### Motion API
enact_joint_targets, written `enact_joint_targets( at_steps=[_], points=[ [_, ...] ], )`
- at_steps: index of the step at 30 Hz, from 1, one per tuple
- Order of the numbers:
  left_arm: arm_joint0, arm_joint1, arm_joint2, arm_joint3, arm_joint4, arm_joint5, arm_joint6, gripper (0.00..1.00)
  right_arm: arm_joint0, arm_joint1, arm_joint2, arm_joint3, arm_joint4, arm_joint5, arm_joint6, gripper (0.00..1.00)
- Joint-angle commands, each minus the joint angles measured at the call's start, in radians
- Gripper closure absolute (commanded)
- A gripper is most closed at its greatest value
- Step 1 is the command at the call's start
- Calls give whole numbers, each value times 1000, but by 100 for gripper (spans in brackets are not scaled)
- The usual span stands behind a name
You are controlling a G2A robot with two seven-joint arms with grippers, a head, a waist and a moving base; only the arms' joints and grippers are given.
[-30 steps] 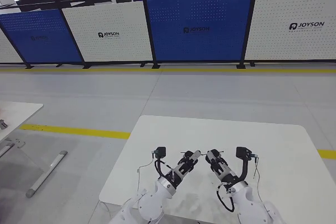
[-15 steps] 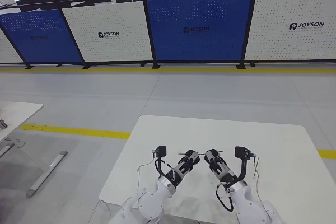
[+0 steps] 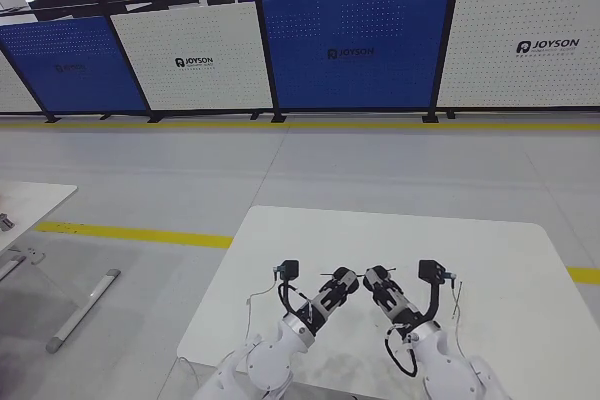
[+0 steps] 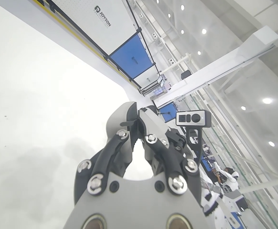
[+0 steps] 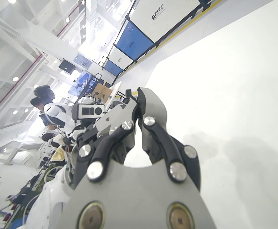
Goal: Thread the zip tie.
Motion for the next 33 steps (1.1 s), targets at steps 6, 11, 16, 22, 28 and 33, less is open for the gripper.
enact_joint_targets(
  at_steps=[6,11,16,22,28,33],
  points=[
    [-1,0,2,0,15,7,7,100,1,0,7,0,21,4,8,56],
    [-2,-2,6,2,21,22,15,100,0,1,8,-2,15,4,11,45],
    [-7,-4,10,13,19,46,26,100,-7,2,9,-10,1,-2,0,51],
    [-9,-6,14,14,20,48,30,100,-22,4,21,-22,-16,1,-18,79],
    [-7,-7,14,12,19,53,35,100,-28,5,25,-27,-22,2,-23,100],
    [-6,-7,9,7,18,58,40,100,-28,5,25,-26,-23,-1,-19,100]
  ],
)
